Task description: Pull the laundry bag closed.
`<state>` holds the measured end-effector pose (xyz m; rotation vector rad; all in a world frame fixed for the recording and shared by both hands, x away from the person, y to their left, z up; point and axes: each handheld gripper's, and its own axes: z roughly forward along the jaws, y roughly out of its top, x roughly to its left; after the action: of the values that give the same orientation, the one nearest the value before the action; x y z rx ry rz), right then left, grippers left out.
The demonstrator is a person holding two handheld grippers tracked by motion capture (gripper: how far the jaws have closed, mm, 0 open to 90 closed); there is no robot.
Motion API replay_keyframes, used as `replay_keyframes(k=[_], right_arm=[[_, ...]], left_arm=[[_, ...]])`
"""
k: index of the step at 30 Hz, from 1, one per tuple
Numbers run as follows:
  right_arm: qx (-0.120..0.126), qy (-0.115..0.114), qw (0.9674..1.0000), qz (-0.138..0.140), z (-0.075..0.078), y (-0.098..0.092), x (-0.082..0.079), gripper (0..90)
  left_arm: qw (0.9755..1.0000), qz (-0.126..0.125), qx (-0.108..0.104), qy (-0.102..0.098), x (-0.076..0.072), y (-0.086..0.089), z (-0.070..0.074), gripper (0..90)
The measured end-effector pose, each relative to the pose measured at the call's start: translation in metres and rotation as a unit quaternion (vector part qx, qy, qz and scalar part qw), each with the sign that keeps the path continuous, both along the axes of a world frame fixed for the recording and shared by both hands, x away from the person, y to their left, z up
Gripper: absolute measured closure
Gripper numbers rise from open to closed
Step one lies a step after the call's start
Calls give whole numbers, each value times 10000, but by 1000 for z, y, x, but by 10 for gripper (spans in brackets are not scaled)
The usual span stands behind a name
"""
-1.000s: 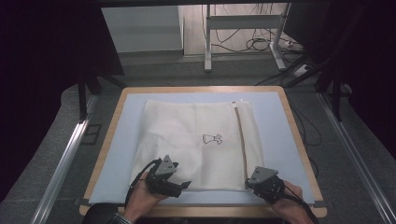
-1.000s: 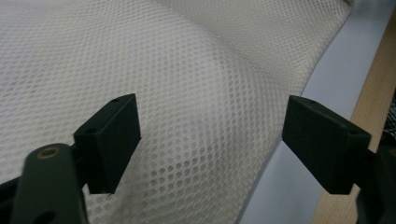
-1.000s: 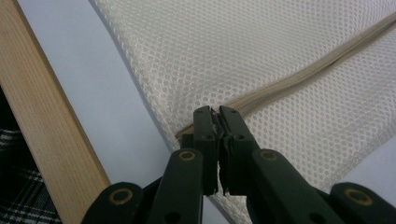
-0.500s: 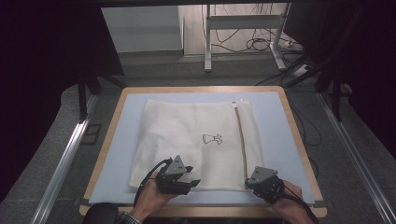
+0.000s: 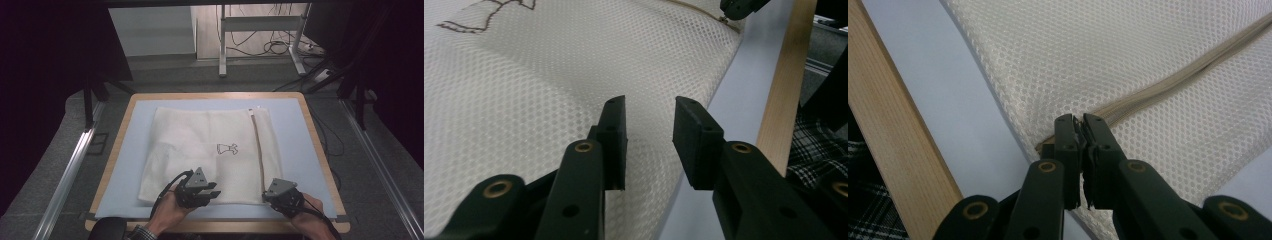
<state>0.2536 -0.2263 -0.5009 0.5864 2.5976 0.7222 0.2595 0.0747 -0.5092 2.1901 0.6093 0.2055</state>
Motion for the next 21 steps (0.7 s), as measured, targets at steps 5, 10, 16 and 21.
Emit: replay_keyframes(k=[5,10,16,21], right_arm=[[-5,-4,10000,-20,0,0,0,841],[-27,-3,10000,-34,0,0,0,839],[-39,10,10000,-53,-1,0,0,841],[-23,34,10000,-42,0,0,0,840]], left_arm=[[9999,-146,27,25,0,-10,-1,737],[9996,-291,-48,27,1,-20,0,854],[9984,-553,-35,88,9,-35,-7,895],[9964,-841,56,53,12,-48,-11,895]])
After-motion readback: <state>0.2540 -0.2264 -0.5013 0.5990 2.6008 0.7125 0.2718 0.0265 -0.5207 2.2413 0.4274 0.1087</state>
